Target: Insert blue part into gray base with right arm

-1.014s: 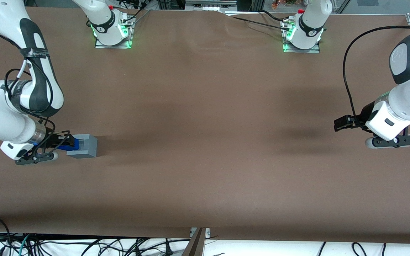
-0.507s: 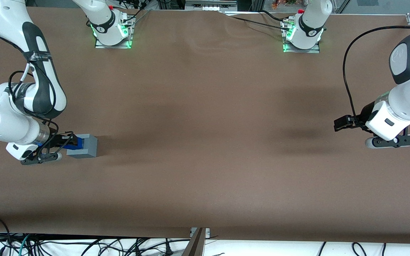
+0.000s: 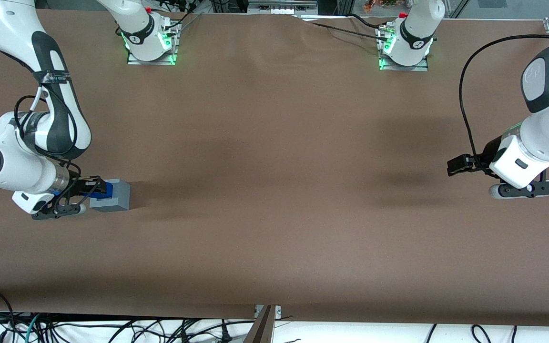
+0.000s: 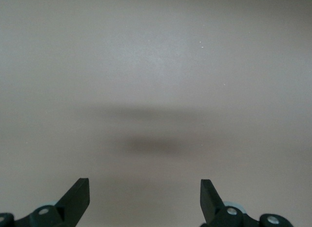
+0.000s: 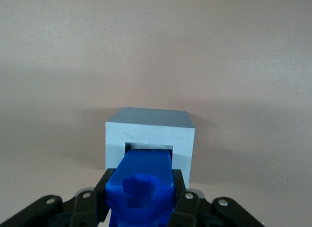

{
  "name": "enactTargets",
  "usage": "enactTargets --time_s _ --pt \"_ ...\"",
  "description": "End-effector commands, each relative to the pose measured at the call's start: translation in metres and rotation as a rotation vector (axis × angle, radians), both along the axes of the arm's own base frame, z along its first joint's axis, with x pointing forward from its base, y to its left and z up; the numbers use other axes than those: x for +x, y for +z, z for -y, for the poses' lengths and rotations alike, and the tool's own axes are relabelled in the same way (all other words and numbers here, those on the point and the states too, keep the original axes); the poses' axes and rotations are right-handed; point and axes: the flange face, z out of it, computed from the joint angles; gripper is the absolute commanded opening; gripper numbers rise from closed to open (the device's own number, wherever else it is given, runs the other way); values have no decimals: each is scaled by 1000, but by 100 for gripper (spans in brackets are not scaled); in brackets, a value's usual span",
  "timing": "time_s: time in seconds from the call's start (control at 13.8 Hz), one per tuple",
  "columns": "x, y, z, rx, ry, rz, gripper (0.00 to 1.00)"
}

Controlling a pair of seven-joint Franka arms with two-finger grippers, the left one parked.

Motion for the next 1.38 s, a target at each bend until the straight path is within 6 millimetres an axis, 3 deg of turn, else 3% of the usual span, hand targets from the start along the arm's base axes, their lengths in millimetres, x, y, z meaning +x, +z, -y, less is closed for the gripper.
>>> enactTargets --time_s 0.0,0.07,0.14,0.22,0.36,0.87,1.09,1.3 --pt "0 -10 2 11 -24 -9 16" --pt "0 -9 2 22 -35 -8 41" --pt "0 -12 2 32 -42 -12 57" --pt "1 -13 2 32 -44 -12 79" --pt "1 -12 2 30 -61 -11 95" --pt "4 -11 0 29 -55 -5 95" --pt "15 10 2 25 -42 30 95" --pt "17 10 3 21 -33 38 98"
